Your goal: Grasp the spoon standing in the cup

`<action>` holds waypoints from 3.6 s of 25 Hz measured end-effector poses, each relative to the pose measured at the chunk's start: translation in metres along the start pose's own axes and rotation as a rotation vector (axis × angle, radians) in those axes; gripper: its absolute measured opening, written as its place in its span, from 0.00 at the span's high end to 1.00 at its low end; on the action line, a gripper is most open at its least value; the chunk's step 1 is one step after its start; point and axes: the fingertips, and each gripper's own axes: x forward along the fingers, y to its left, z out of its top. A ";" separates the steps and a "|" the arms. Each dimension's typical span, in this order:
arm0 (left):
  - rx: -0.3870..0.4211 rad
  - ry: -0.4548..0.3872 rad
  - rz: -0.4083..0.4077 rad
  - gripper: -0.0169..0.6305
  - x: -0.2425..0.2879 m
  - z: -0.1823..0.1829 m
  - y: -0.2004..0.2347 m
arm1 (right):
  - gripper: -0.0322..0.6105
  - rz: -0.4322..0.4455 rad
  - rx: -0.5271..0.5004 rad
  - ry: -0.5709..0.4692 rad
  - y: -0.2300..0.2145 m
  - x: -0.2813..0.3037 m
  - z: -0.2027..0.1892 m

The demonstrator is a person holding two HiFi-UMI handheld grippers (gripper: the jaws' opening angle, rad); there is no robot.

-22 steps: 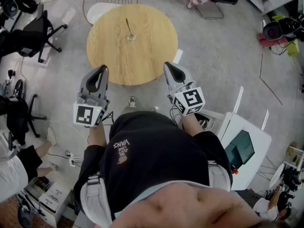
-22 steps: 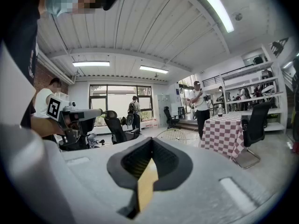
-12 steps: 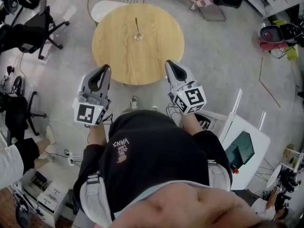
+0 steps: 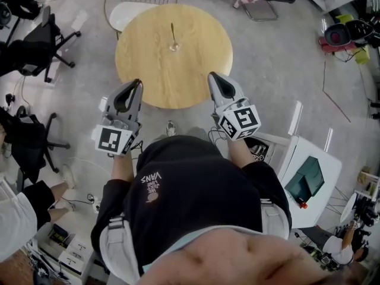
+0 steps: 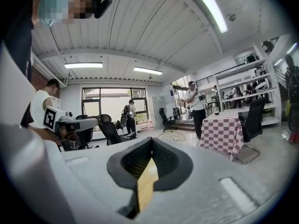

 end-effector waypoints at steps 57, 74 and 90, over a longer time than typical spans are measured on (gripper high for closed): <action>-0.015 0.030 0.146 0.94 0.125 -0.016 0.082 | 0.95 0.231 -0.066 0.021 -0.096 0.184 0.041; -0.036 0.061 0.224 0.94 0.118 -0.022 0.098 | 0.95 0.300 -0.058 0.094 -0.094 0.242 0.007; -0.039 0.081 0.245 0.94 0.121 -0.029 0.098 | 0.95 0.372 -0.081 0.195 -0.096 0.265 -0.040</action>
